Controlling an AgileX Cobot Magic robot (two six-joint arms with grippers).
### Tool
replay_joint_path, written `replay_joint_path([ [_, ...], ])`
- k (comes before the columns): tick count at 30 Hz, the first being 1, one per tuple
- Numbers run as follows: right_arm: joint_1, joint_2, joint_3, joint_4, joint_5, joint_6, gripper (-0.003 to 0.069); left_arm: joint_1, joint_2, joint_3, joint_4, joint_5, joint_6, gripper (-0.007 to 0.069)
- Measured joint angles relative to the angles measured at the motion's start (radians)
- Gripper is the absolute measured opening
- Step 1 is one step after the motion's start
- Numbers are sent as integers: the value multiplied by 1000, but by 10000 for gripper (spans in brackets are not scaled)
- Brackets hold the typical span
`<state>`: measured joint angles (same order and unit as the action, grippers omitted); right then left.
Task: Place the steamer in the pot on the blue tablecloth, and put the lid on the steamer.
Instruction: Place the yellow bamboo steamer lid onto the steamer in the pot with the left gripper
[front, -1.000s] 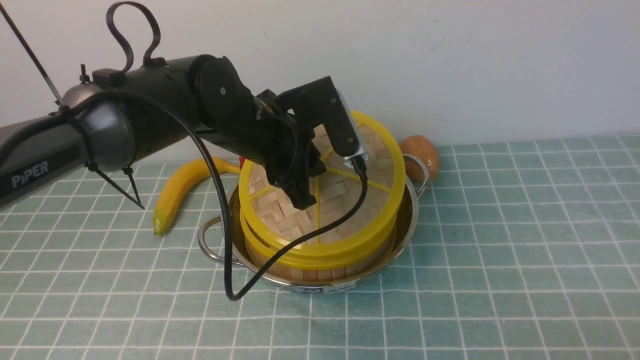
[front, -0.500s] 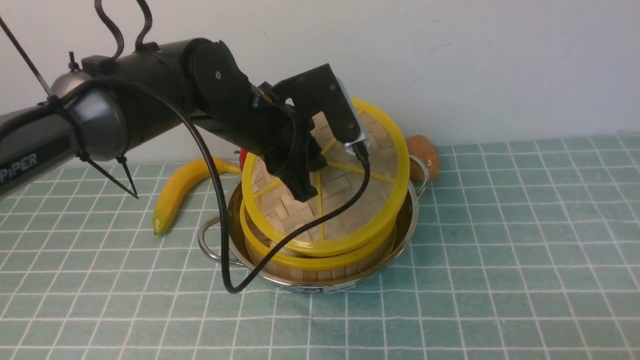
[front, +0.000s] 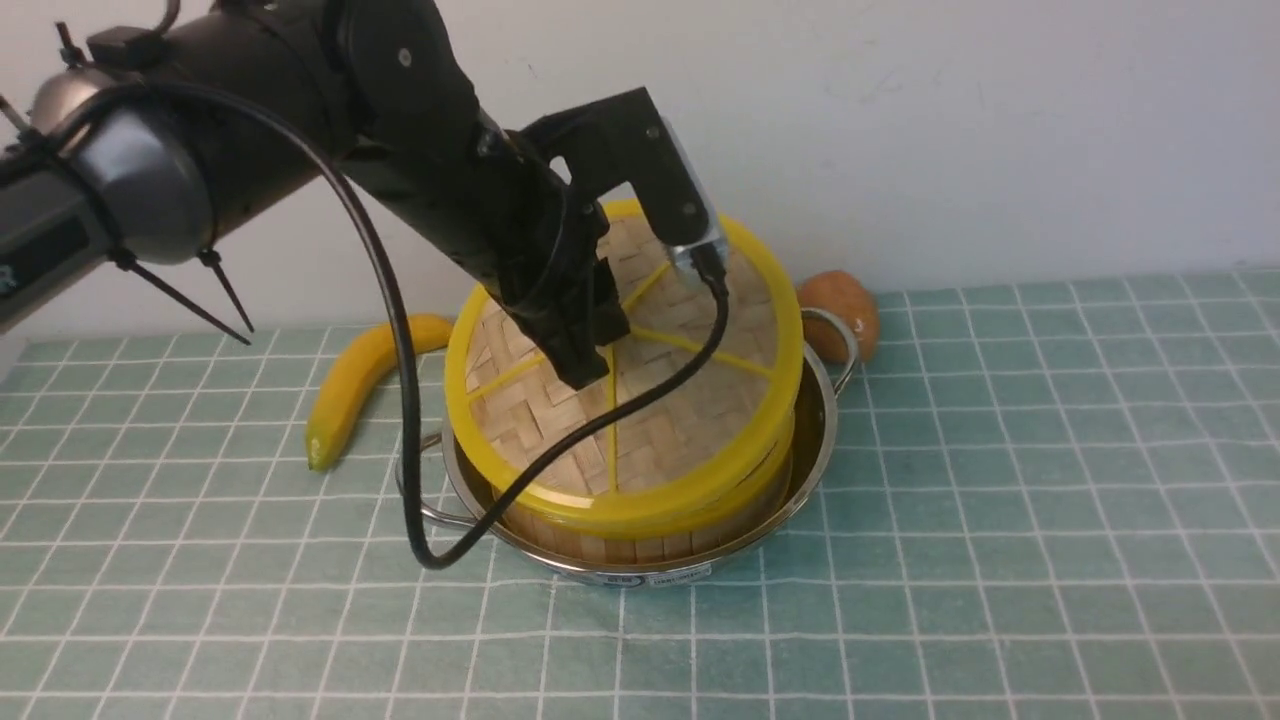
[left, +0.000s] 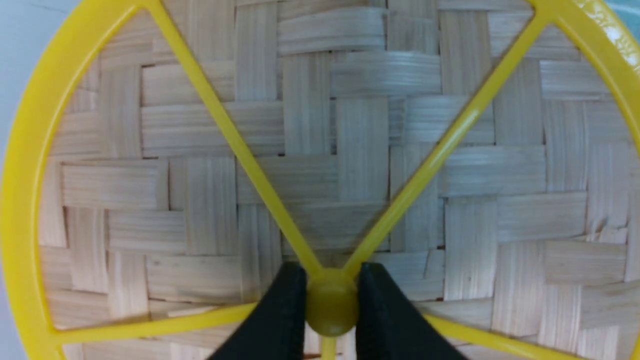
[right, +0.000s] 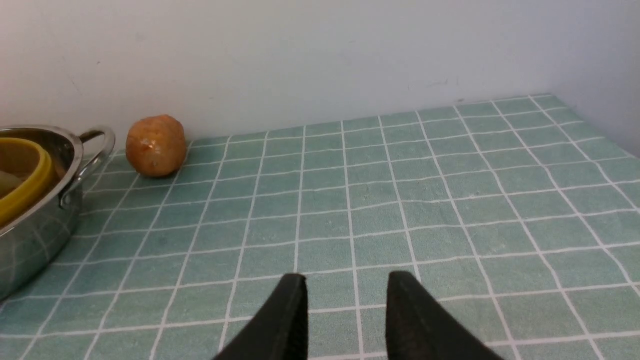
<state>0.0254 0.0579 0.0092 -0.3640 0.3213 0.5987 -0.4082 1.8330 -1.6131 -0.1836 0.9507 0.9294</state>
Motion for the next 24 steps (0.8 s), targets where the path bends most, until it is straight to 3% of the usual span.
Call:
replay_joint_path([
  [7, 0, 0, 0, 0, 0, 0, 242, 0, 60, 0, 17, -91, 3, 116],
  [24, 0, 0, 0, 0, 0, 0, 242, 0, 95, -5, 38, -119, 4, 116],
])
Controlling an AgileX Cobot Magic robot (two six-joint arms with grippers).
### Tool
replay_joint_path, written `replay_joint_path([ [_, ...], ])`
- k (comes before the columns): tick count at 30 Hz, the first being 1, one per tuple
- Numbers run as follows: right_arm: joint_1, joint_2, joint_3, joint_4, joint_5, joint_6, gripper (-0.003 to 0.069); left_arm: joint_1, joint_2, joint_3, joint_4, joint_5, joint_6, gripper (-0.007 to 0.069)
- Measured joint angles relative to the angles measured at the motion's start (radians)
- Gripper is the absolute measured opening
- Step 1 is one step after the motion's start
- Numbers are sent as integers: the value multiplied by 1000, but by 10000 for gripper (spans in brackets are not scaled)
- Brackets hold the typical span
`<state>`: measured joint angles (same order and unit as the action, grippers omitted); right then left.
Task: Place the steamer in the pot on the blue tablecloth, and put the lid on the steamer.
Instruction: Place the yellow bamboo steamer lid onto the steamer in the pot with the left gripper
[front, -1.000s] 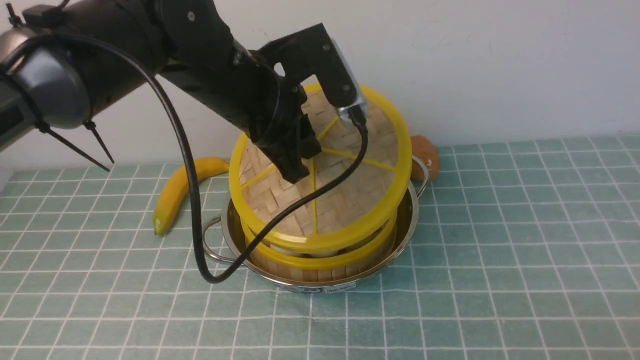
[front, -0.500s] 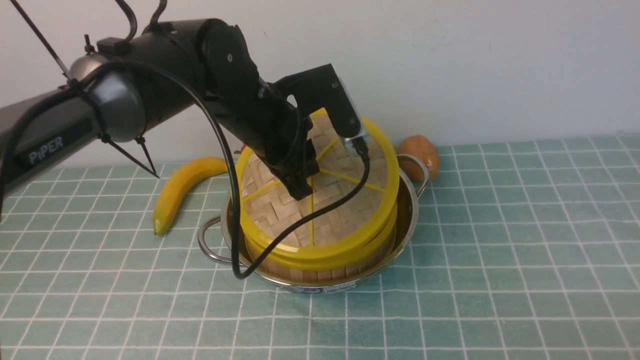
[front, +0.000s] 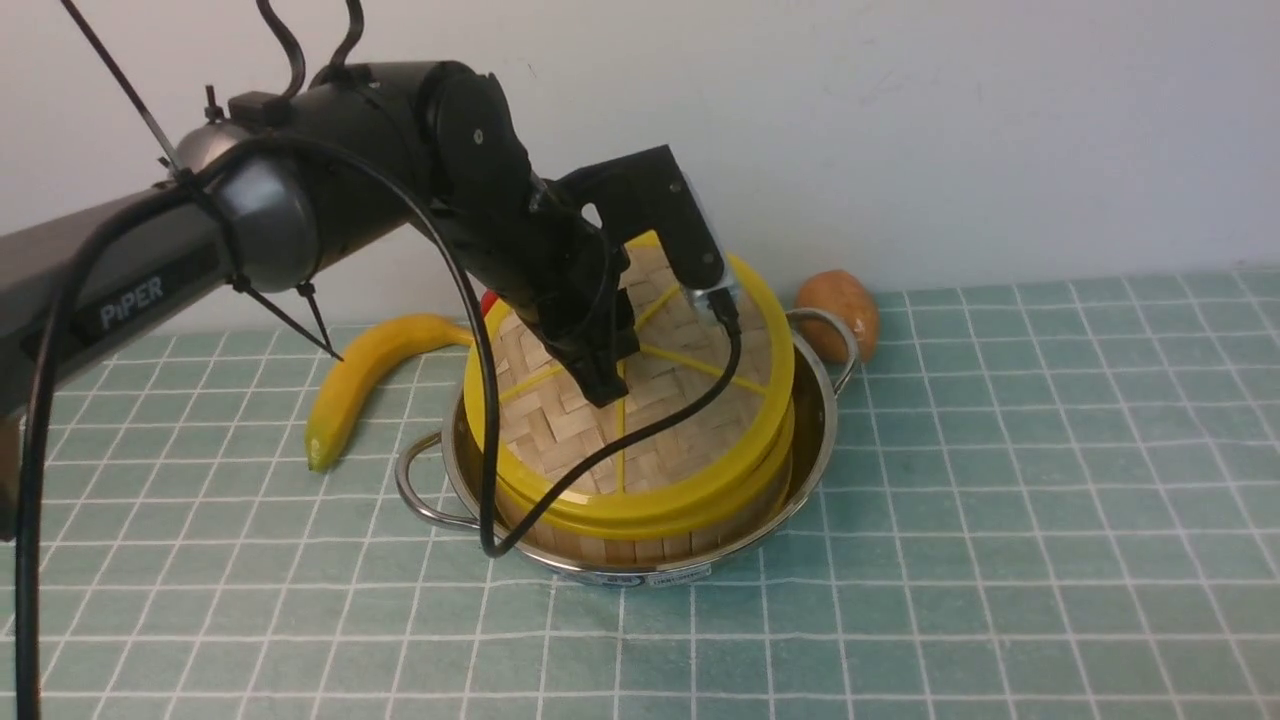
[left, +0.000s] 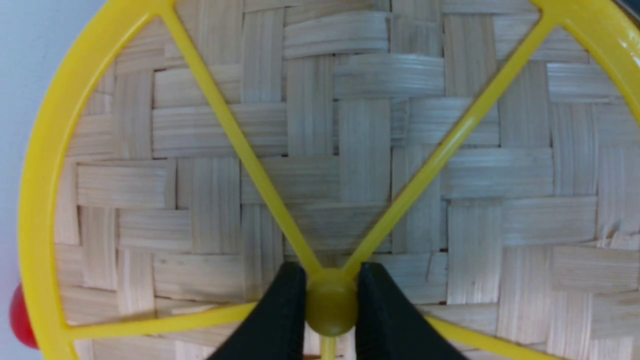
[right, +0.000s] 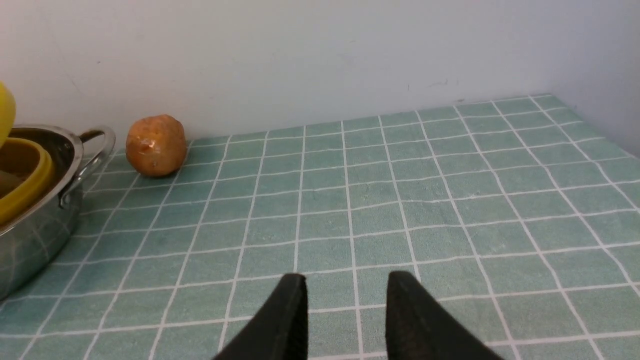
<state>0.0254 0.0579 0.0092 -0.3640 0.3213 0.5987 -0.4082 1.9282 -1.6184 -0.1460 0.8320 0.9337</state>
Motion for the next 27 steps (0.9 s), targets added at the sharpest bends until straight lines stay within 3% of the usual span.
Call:
replay_joint_path([
  [27, 0, 0, 0, 0, 0, 0, 242, 0, 92, -1, -9, -83, 45, 116],
])
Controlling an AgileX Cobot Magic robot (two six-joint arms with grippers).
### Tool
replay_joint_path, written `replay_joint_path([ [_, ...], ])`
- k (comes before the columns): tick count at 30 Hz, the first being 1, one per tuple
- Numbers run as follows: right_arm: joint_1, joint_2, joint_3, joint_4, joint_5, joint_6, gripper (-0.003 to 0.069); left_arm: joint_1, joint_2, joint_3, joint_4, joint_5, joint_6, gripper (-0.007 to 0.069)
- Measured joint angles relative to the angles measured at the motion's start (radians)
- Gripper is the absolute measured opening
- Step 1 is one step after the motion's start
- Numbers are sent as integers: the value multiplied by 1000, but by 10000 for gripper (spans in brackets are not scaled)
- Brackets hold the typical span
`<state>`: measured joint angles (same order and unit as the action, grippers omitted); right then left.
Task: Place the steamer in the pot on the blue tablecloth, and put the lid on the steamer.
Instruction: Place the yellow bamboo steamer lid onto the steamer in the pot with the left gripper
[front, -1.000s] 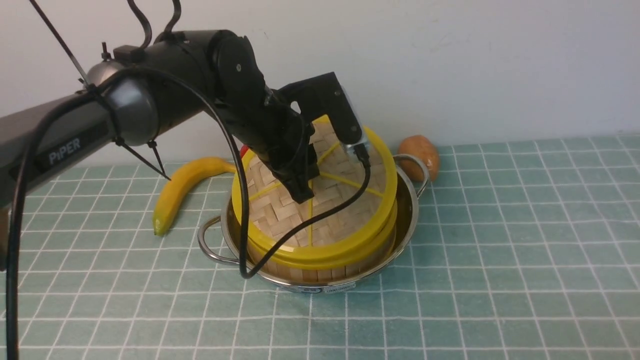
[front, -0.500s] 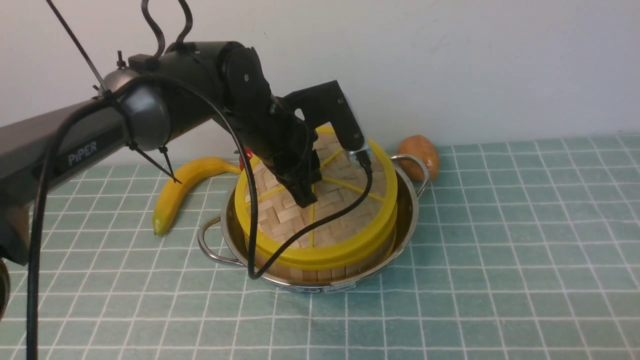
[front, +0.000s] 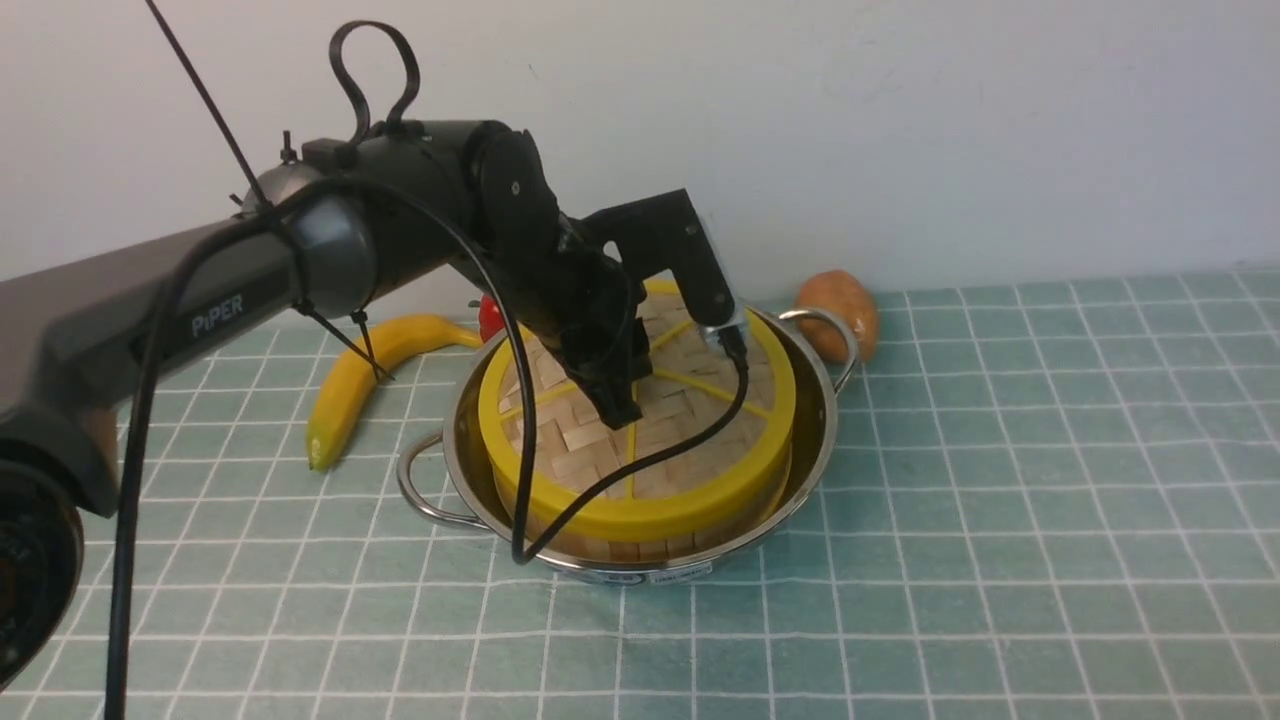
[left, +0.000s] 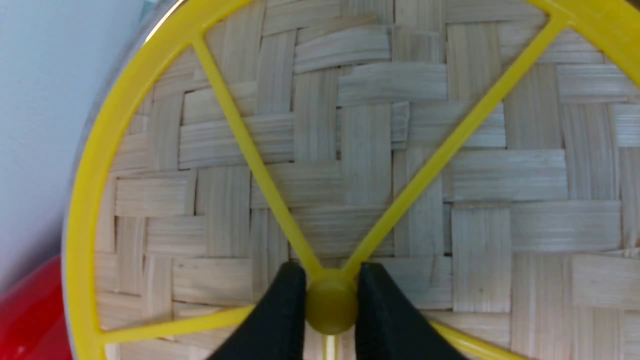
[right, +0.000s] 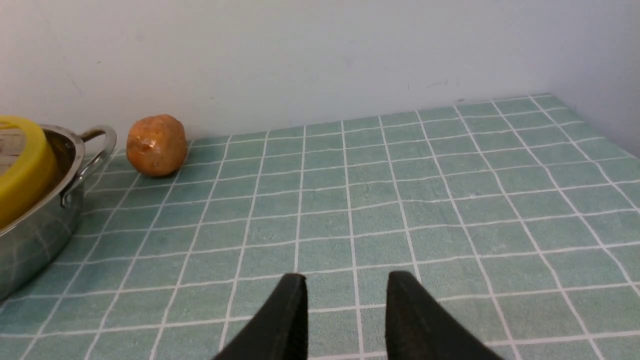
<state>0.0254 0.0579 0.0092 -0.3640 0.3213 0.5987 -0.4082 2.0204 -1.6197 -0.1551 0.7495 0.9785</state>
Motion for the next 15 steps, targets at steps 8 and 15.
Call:
replay_joint_path([
  [8, 0, 0, 0, 0, 0, 0, 242, 0, 6, -2, -1, -15, -9, 116],
  [15, 0, 0, 0, 0, 0, 0, 242, 0, 2, -9, 3, 17, -15, 204],
])
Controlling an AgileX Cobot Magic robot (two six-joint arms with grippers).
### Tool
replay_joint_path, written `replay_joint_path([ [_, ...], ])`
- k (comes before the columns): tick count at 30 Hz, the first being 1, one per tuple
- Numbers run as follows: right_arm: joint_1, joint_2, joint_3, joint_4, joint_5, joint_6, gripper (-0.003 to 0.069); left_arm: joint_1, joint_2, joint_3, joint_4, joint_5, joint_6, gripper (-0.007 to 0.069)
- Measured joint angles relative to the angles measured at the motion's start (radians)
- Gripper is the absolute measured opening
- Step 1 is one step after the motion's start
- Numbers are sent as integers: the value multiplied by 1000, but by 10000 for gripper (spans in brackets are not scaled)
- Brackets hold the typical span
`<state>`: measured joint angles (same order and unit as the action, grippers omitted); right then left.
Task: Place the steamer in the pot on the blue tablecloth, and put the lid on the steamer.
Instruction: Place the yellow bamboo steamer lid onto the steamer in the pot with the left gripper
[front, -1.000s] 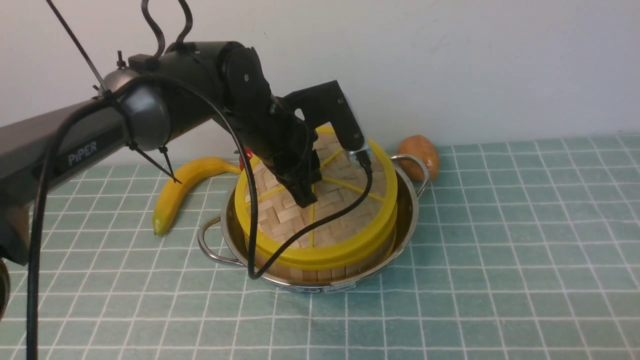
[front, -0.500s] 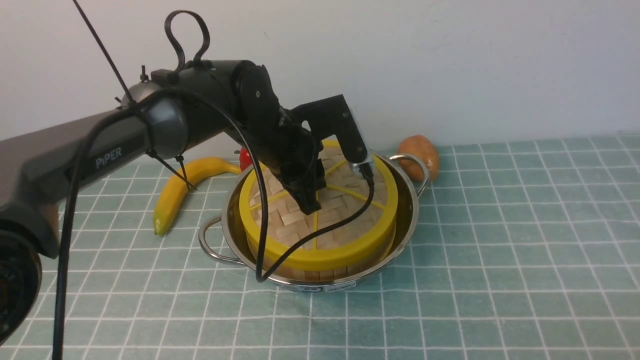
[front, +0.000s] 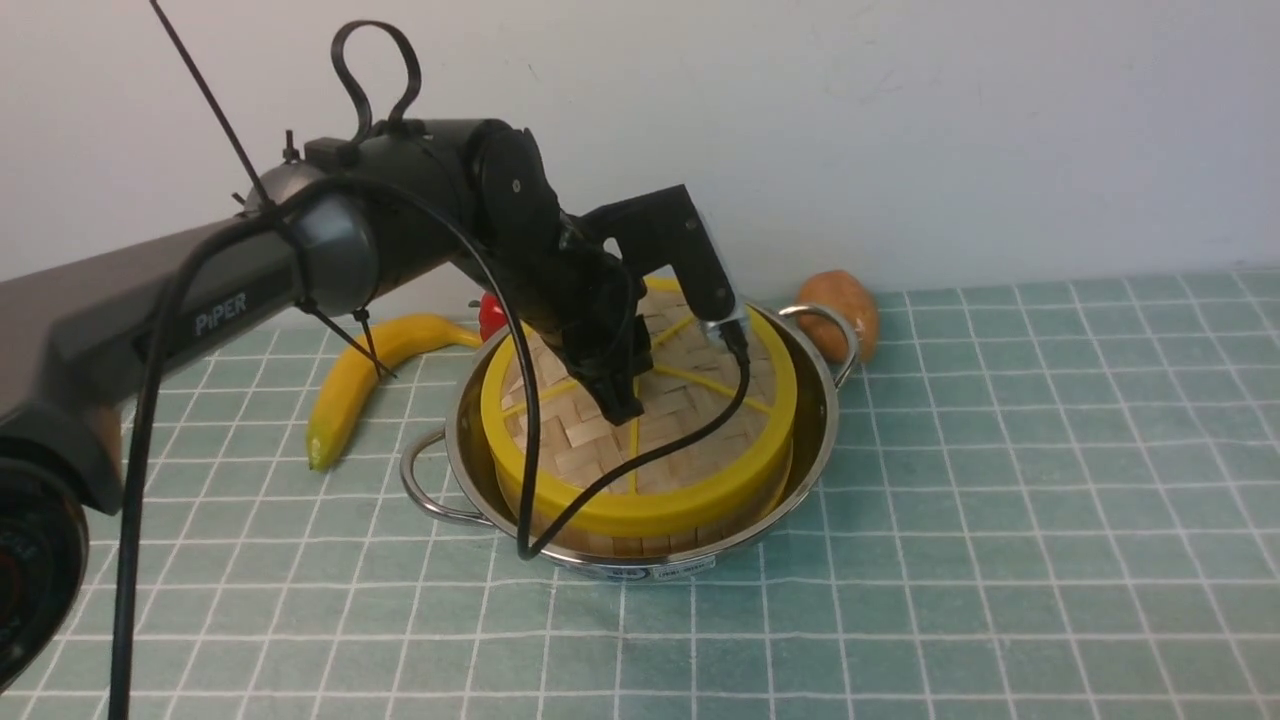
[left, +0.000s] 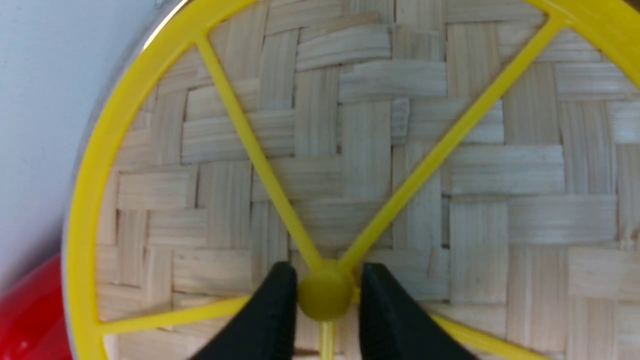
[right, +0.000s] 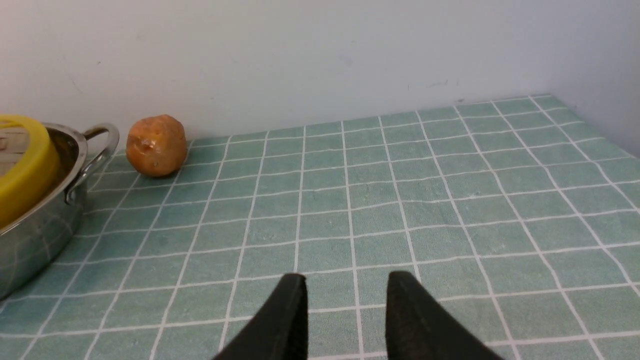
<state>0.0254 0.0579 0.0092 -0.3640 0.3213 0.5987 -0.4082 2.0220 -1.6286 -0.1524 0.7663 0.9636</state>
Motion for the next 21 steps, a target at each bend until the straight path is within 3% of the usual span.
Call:
replay_joint_path([
  [7, 0, 0, 0, 0, 0, 0, 242, 0, -58, -12, 7, 26, 0, 413],
  [11, 0, 0, 0, 0, 0, 0, 242, 3, -134, -55, 9, 22, -13, 457],
  [17, 0, 0, 0, 0, 0, 0, 242, 13, -258, -80, 7, 19, -121, 444],
  [21, 0, 0, 0, 0, 0, 0, 242, 15, -332, -80, 7, 2, -235, 384],
])
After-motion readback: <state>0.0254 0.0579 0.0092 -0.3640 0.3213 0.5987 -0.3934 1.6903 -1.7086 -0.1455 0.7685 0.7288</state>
